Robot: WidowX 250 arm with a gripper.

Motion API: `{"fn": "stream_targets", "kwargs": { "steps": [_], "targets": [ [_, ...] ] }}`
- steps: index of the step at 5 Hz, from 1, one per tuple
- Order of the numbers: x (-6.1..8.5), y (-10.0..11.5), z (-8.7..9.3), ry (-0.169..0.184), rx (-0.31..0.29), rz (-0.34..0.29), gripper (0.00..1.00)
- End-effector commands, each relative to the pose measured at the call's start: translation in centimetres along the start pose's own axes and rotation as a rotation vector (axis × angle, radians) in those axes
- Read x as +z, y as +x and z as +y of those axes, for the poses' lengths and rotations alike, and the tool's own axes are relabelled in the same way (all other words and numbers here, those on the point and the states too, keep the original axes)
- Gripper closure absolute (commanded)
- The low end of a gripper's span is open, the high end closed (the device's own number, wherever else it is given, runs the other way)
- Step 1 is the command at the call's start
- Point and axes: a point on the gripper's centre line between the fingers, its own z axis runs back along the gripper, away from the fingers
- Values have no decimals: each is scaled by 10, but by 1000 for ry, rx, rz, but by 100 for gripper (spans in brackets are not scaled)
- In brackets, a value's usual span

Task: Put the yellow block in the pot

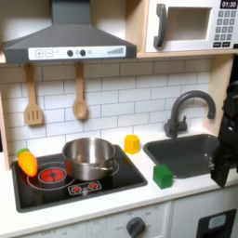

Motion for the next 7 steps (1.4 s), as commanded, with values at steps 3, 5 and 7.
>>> {"fn": "stream_targets", "kwargs": {
  "steps": [3, 5, 7],
  "targets": [
    [-36, 93, -7, -4, 19, -18, 0],
    [-54, 119, 3, 1, 69, -4, 0],
    [-46, 160, 18, 14, 131, -118, 0]
  ]
}}
